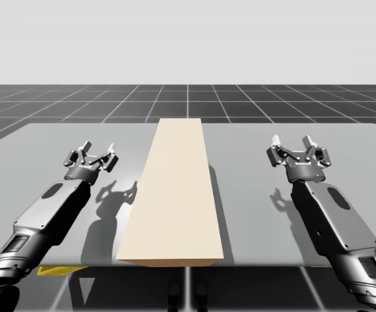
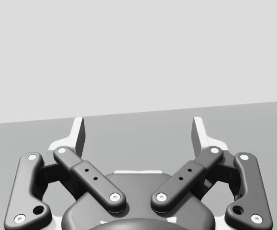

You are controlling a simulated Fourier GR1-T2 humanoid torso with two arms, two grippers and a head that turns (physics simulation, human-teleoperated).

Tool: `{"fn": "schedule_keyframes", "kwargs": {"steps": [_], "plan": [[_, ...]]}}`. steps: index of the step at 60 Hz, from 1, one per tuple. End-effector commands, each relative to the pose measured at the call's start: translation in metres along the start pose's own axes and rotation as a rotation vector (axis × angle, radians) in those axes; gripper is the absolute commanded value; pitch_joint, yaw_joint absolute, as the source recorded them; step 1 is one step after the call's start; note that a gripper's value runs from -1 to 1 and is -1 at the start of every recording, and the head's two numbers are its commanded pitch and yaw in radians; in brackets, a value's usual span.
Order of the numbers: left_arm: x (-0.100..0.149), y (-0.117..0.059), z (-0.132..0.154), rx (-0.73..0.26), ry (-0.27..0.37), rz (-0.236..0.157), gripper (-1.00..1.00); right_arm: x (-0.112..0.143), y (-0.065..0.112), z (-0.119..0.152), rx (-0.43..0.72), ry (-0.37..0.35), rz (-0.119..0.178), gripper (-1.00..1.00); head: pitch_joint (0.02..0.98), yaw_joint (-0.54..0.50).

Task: Retrieve the object from inside the box.

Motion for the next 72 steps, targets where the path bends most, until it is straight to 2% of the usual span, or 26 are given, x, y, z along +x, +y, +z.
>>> {"fn": "schedule_keyframes", "kwargs": {"steps": [1,7,12,16,18,20,22,23,26,29,36,40,42,50,52,55,56,58,60,64,66,72], "plan": [[-0.001,0.001,-0.001,0.000,-0.001,-0.002,-1.00,-0.002,0.001,0.001,-0.004,0.013,0.000,-1.00,0.075,0.00],[-0.002,0.000,-0.002,-0.005,0.012,-0.003,-1.00,-0.006,0.004,0.000,0.021,0.027,0.003,-1.00,0.074,0.00],[-0.006,-0.001,-0.002,-0.036,0.065,-0.005,-1.00,-0.012,0.006,-0.001,0.082,0.091,0.018,-1.00,0.074,0.00],[-0.013,-0.006,-0.003,-0.088,0.138,-0.038,-1.00,-0.023,0.012,0.000,0.156,0.171,0.042,-1.00,0.075,0.00],[-0.016,-0.010,-0.002,-0.116,0.160,-0.053,-1.00,-0.026,0.016,0.002,0.194,0.196,0.043,-1.00,0.076,0.00],[-0.018,-0.014,-0.002,-0.150,0.178,-0.070,-1.00,-0.030,0.021,0.003,0.229,0.205,0.064,-1.00,0.077,0.00],[-0.019,-0.018,0.000,-0.175,0.187,-0.079,-1.00,-0.031,0.024,0.005,0.246,0.210,0.072,-1.00,0.077,0.00],[-0.021,-0.022,0.001,-0.210,0.194,-0.104,-1.00,-0.032,0.028,0.006,0.273,0.214,0.068,-1.00,0.077,0.00],[-0.021,-0.030,0.005,-0.271,0.202,-0.117,-1.00,-0.035,0.036,0.010,0.327,0.219,0.056,-1.00,0.079,-0.01],[-0.022,-0.039,0.009,-0.331,0.207,-0.140,-1.00,-0.037,0.044,0.014,0.380,0.219,0.041,-1.00,0.079,-0.01],[-0.023,-0.057,0.019,-0.460,0.207,-0.165,-1.00,-0.039,0.064,0.026,0.528,0.203,0.041,-1.00,0.080,-0.01],[-0.022,-0.063,0.024,-0.522,0.198,-0.166,-1.00,-0.037,0.077,0.035,0.610,0.165,0.054,-1.00,0.083,-0.01],[-0.021,-0.066,0.027,-0.551,0.194,-0.163,-1.00,-0.036,0.085,0.040,0.654,0.148,0.049,-1.00,0.083,-0.01],[-0.020,-0.076,0.035,-0.650,0.183,-0.166,-1.00,-0.031,0.107,0.056,0.771,0.079,0.056,-1.00,0.084,-0.01],[-0.019,-0.078,0.037,-0.672,0.181,-0.171,-1.00,-0.030,0.111,0.060,0.796,0.051,0.065,-1.00,0.085,-0.01],[-0.019,-0.082,0.040,-0.703,0.178,-0.175,-1.00,-0.030,0.117,0.065,0.837,0.026,0.060,-1.00,0.086,-0.01],[-0.018,-0.084,0.041,-0.712,0.178,-0.178,-1.00,-0.030,0.121,0.068,0.854,0.004,0.040,-1.00,0.087,-0.01],[-0.019,-0.085,0.042,-0.719,0.179,-0.179,-1.00,-0.029,0.125,0.070,0.871,-0.007,0.029,-1.00,0.088,-0.01],[-0.019,-0.086,0.043,-0.722,0.181,-0.180,-1.00,-0.028,0.129,0.074,0.898,-0.009,0.003,-1.00,0.088,-0.01],[-0.019,-0.087,0.043,-0.729,0.182,-0.181,-1.00,-0.028,0.137,0.078,0.926,-0.021,-0.025,-1.00,0.088,-0.01],[-0.020,-0.087,0.043,-0.732,0.184,-0.183,-1.00,-0.028,0.143,0.080,0.947,-0.024,-0.049,-1.00,0.088,-0.02],[-0.022,-0.090,0.044,-0.739,0.190,-0.189,-1.00,-0.033,0.156,0.088,0.979,-0.024,-0.058,-1.00,0.090,-0.02]]}}
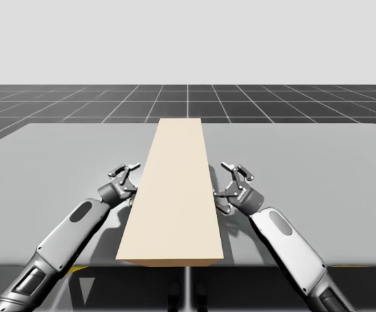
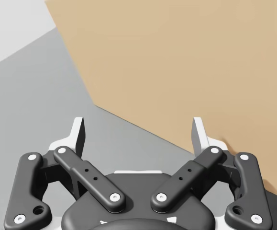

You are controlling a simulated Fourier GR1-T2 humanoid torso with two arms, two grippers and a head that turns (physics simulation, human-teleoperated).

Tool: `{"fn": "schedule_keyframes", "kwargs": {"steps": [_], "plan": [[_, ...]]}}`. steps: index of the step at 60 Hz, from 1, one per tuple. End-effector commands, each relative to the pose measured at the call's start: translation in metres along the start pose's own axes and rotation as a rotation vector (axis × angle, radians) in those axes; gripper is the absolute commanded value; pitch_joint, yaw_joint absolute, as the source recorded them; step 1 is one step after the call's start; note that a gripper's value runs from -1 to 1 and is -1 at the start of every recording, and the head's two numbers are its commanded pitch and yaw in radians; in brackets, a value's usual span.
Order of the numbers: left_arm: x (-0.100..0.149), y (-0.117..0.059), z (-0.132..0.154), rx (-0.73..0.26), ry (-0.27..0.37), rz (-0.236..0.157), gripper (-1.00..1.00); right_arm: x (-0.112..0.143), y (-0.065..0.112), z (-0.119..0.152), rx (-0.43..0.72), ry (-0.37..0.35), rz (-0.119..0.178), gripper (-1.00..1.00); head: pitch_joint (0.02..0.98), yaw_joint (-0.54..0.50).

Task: Retrieve the object from inside the box.

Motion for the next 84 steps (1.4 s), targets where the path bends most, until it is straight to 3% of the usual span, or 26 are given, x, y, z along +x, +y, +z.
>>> {"fn": "schedule_keyframes", "kwargs": {"steps": [1,6,8,10,19,21,23,29,32,34,37,42,46,47,50,52,59,62,69,74,77,84], "plan": [[-0.001,-0.009,-0.002,-0.033,0.007,-0.014,-1.00,-0.001,0.031,-0.009,0.084,-0.036,-0.021,-1.00,0.091,-0.02],[-0.003,-0.010,-0.003,-0.042,0.012,-0.015,-1.00,-0.005,0.040,-0.011,0.112,-0.042,-0.043,-1.00,0.094,-0.02],[-0.004,-0.010,-0.003,-0.046,0.014,-0.016,-1.00,-0.008,0.044,-0.012,0.126,-0.063,-0.072,-1.00,0.096,-0.02],[-0.004,-0.010,-0.003,-0.048,0.016,-0.016,-1.00,-0.010,0.049,-0.015,0.143,-0.098,-0.120,-1.00,0.099,-0.03],[-0.004,-0.012,-0.003,-0.056,0.024,-0.026,-1.00,-0.020,0.060,-0.026,0.195,-0.097,-0.161,-1.00,0.109,-0.03],[-0.004,-0.012,-0.003,-0.058,0.024,-0.027,-1.00,-0.024,0.064,-0.028,0.205,-0.096,-0.188,-1.00,0.113,-0.03],[-0.004,-0.012,-0.003,-0.058,0.026,-0.028,-1.00,-0.029,0.067,-0.030,0.214,-0.086,-0.214,-1.00,0.117,-0.03],[-0.004,-0.012,-0.003,-0.060,0.026,-0.031,-1.00,-0.041,0.072,-0.034,0.212,-0.057,-0.234,-1.00,0.131,-0.04],[-0.004,-0.012,-0.003,-0.061,0.026,-0.034,-1.00,-0.045,0.076,-0.037,0.221,-0.025,-0.274,-1.00,0.140,-0.05],[-0.005,-0.012,-0.003,-0.061,0.027,-0.036,-1.00,-0.047,0.077,-0.039,0.232,-0.028,-0.267,-1.00,0.143,-0.05],[-0.005,-0.012,-0.003,-0.060,0.029,-0.040,-1.00,-0.050,0.078,-0.042,0.240,-0.004,-0.299,-1.00,0.147,-0.05],[-0.004,-0.011,-0.002,-0.059,0.029,-0.041,-1.00,-0.057,0.078,-0.046,0.220,0.022,-0.336,-1.00,0.156,-0.06],[-0.005,-0.011,-0.002,-0.058,0.032,-0.046,-1.00,-0.061,0.074,-0.049,0.191,0.034,-0.348,-1.00,0.165,-0.07],[-0.005,-0.011,-0.002,-0.058,0.032,-0.047,-1.00,-0.062,0.073,-0.049,0.182,0.047,-0.365,-1.00,0.168,-0.07],[-0.005,-0.012,-0.002,-0.059,0.034,-0.050,-1.00,-0.062,0.070,-0.051,0.175,0.060,-0.373,-1.00,0.175,-0.08],[-0.005,-0.012,-0.002,-0.060,0.035,-0.051,-1.00,-0.062,0.068,-0.053,0.174,0.076,-0.400,-1.00,0.180,-0.08],[-0.005,-0.012,-0.002,-0.058,0.039,-0.061,-1.00,-0.066,0.064,-0.065,0.209,0.096,-0.401,-1.00,0.188,-0.08],[-0.005,-0.012,-0.002,-0.057,0.039,-0.064,-1.00,-0.067,0.066,-0.071,0.247,0.121,-0.424,-1.00,0.190,-0.08],[-0.005,-0.012,-0.001,-0.056,0.039,-0.070,-1.00,-0.075,0.078,-0.085,0.321,0.168,-0.410,-1.00,0.194,-0.08],[-0.005,-0.012,-0.001,-0.053,0.040,-0.077,-1.00,-0.079,0.087,-0.093,0.342,0.202,-0.420,-1.00,0.198,-0.08],[-0.005,-0.012,0.000,-0.053,0.042,-0.081,-1.00,-0.083,0.092,-0.096,0.358,0.231,-0.442,-1.00,0.199,-0.08],[-0.005,-0.012,0.000,-0.053,0.044,-0.087,-1.00,-0.082,0.095,-0.101,0.369,0.243,-0.461,-1.00,0.202,-0.08]]}}
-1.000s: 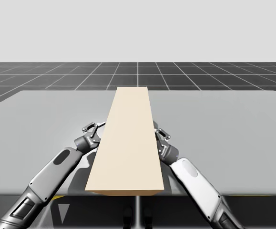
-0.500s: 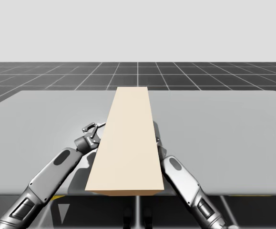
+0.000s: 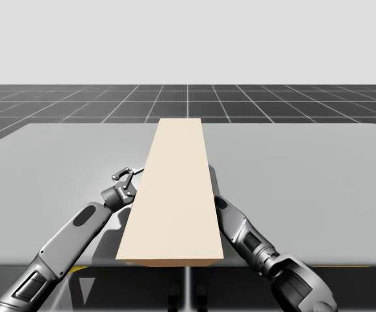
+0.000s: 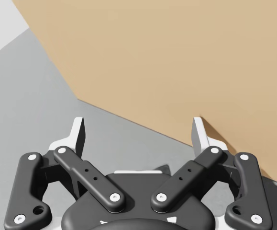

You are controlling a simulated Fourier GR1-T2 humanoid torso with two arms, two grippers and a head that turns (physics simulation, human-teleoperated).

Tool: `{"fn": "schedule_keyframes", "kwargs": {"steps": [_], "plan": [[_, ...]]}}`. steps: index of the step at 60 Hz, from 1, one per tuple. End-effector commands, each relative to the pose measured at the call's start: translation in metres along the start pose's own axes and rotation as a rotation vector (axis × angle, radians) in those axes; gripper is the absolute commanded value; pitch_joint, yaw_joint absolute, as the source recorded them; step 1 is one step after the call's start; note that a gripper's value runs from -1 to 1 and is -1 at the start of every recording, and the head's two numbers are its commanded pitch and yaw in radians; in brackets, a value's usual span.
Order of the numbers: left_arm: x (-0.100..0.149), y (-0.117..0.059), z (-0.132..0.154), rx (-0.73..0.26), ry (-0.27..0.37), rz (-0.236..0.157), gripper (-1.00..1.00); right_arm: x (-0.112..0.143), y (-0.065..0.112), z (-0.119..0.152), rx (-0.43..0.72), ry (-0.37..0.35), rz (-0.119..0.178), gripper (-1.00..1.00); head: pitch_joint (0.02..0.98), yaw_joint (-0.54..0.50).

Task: Retrieve the object from inside the box.

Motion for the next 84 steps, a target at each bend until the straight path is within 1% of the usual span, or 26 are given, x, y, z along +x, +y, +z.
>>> {"fn": "schedule_keyframes", "kwargs": {"steps": [1,2,3,5,9,10,11,12,13,14,16,17,23,33,41,46,47,51,53,55,58,61,63,65,78,84], "plan": [[-0.001,0.000,0.000,0.000,0.003,-0.011,-1.00,-0.028,0.015,-0.014,0.038,0.071,-0.064,-1.00,0.203,-0.08],[-0.001,0.000,0.000,0.000,0.003,-0.011,-1.00,-0.028,0.015,-0.015,0.041,0.061,-0.056,-1.00,0.203,-0.08],[-0.001,0.000,-0.001,0.000,0.004,-0.013,-1.00,-0.027,0.016,-0.015,0.038,0.060,-0.065,-1.00,0.203,-0.08],[-0.001,-0.001,0.000,0.000,0.005,-0.014,-1.00,-0.026,0.017,-0.015,0.038,0.067,-0.068,-1.00,0.203,-0.08],[-0.001,-0.001,-0.001,0.000,0.005,-0.017,-1.00,-0.024,0.019,-0.015,0.054,0.062,-0.060,-0.99,0.203,-0.08],[-0.001,-0.001,-0.001,0.001,0.006,-0.018,-1.00,-0.023,0.021,-0.014,0.061,0.070,-0.061,-0.88,0.202,-0.08],[-0.001,-0.001,-0.001,0.001,0.006,-0.018,-1.00,-0.024,0.022,-0.014,0.059,0.058,-0.049,-0.77,0.202,-0.08],[-0.001,-0.001,-0.001,0.002,0.007,-0.019,-1.00,-0.026,0.024,-0.015,0.043,0.029,-0.033,0.21,0.202,-0.08],[-0.001,-0.001,-0.001,0.002,0.008,-0.020,-1.00,-0.026,0.025,-0.014,0.038,0.034,-0.034,0.79,0.202,-0.08],[-0.001,-0.001,-0.001,0.002,0.008,-0.021,-1.00,-0.025,0.026,-0.014,0.045,0.051,-0.043,1.00,0.201,-0.08],[-0.002,-0.001,-0.001,0.003,0.009,-0.022,-1.00,-0.024,0.029,-0.013,0.052,0.052,-0.064,1.00,0.202,-0.08],[-0.002,-0.001,-0.001,0.002,0.009,-0.022,-1.00,-0.024,0.030,-0.013,0.053,0.053,-0.064,1.00,0.201,-0.08],[-0.002,-0.001,-0.001,0.004,0.012,-0.025,-1.00,-0.023,0.032,-0.010,0.055,0.051,-0.045,1.00,0.201,-0.08],[-0.001,0.000,-0.001,0.008,0.013,-0.028,-1.00,-0.003,0.038,0.011,0.022,-0.004,-0.011,1.00,0.197,-0.08],[-0.001,0.001,0.000,0.015,0.013,-0.029,-1.00,0.020,0.040,0.045,-0.064,-0.077,0.033,1.00,0.192,-0.08],[-0.001,0.001,-0.001,0.017,0.015,-0.029,-1.00,0.028,0.039,0.066,-0.125,-0.103,0.054,1.00,0.187,-0.08],[-0.001,0.001,0.000,0.018,0.015,-0.029,-1.00,0.030,0.038,0.074,-0.150,-0.114,0.069,1.00,0.187,-0.09],[-0.001,0.002,0.000,0.022,0.014,-0.028,-1.00,0.035,0.037,0.093,-0.202,-0.138,0.088,1.00,0.184,-0.09],[-0.001,0.002,0.000,0.024,0.014,-0.027,-1.00,0.038,0.036,0.104,-0.240,-0.157,0.095,1.00,0.184,-0.09],[-0.001,0.003,0.000,0.031,0.013,-0.027,-1.00,0.039,0.036,0.112,-0.264,-0.165,0.088,1.00,0.183,-0.09],[-0.001,0.006,0.001,0.042,0.008,-0.022,-1.00,0.040,0.033,0.126,-0.317,-0.180,0.104,1.00,0.182,-0.08],[0.000,0.009,0.003,0.057,0.001,-0.014,-1.00,0.041,0.030,0.140,-0.356,-0.194,0.100,1.00,0.182,-0.08],[0.001,0.011,0.005,0.064,-0.004,-0.010,-1.00,0.043,0.025,0.151,-0.395,-0.208,0.114,1.00,0.180,-0.08],[0.001,0.013,0.006,0.070,-0.006,-0.006,-1.00,0.045,0.023,0.159,-0.417,-0.219,0.109,1.00,0.180,-0.08],[0.002,0.023,0.014,0.105,-0.020,0.008,-1.00,0.060,0.000,0.219,-0.577,-0.263,0.151,1.00,0.178,-0.08],[0.002,0.027,0.018,0.120,-0.026,0.015,-1.00,0.064,-0.010,0.244,-0.649,-0.278,0.154,1.00,0.176,-0.08]]}}
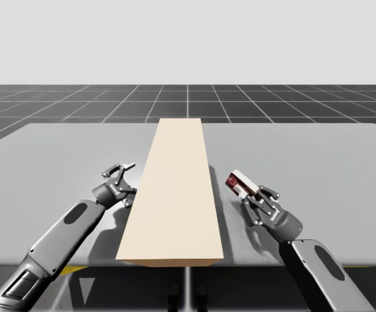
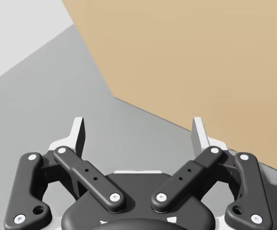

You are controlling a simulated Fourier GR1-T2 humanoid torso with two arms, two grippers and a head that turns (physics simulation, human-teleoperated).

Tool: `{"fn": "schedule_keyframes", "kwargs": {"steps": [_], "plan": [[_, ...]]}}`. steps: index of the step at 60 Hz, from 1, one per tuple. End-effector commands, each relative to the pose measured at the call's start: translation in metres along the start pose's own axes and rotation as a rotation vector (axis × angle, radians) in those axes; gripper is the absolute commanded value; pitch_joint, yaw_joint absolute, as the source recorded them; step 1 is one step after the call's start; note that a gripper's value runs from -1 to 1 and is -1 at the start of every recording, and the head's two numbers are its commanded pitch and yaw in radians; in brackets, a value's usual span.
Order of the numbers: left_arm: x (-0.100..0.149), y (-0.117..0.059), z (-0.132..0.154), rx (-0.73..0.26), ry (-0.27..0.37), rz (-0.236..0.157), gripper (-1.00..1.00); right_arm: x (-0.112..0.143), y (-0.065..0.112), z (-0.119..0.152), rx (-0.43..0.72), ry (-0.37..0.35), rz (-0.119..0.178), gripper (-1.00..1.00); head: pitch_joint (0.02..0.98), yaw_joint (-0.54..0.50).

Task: Retrieve the object from inside the box.

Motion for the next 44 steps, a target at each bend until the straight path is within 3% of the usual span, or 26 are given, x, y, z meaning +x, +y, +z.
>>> {"fn": "schedule_keyframes", "kwargs": {"steps": [1,11,20,28,35,36,38,44], "plan": [[0.001,0.011,0.006,0.030,-0.011,0.014,-1.00,0.023,-0.053,0.022,-0.213,-0.063,0.038,1.00,0.175,-0.08],[0.000,0.016,0.008,0.043,-0.014,0.019,-1.00,0.031,-0.078,0.037,-0.300,-0.068,0.042,1.00,0.175,-0.08],[0.000,0.016,0.008,0.047,-0.012,0.018,-1.00,0.053,-0.085,0.019,-0.293,-0.091,0.094,1.00,0.173,-0.08],[-0.001,0.018,0.009,0.055,-0.014,0.021,-1.00,0.090,-0.089,-0.006,-0.287,-0.149,0.134,1.00,0.172,-0.07],[-0.001,0.019,0.010,0.057,-0.014,0.020,-1.00,0.126,-0.091,-0.026,-0.284,-0.199,0.181,1.00,0.171,-0.07],[-0.001,0.019,0.010,0.057,-0.014,0.020,-1.00,0.136,-0.092,-0.031,-0.288,-0.214,0.202,1.00,0.171,-0.07],[-0.001,0.019,0.010,0.057,-0.013,0.019,-1.00,0.147,-0.092,-0.036,-0.294,-0.231,0.215,1.00,0.170,-0.07],[-0.001,0.018,0.010,0.057,-0.012,0.018,-1.00,0.182,-0.091,-0.047,-0.298,-0.288,0.229,1.00,0.170,-0.07]]}}
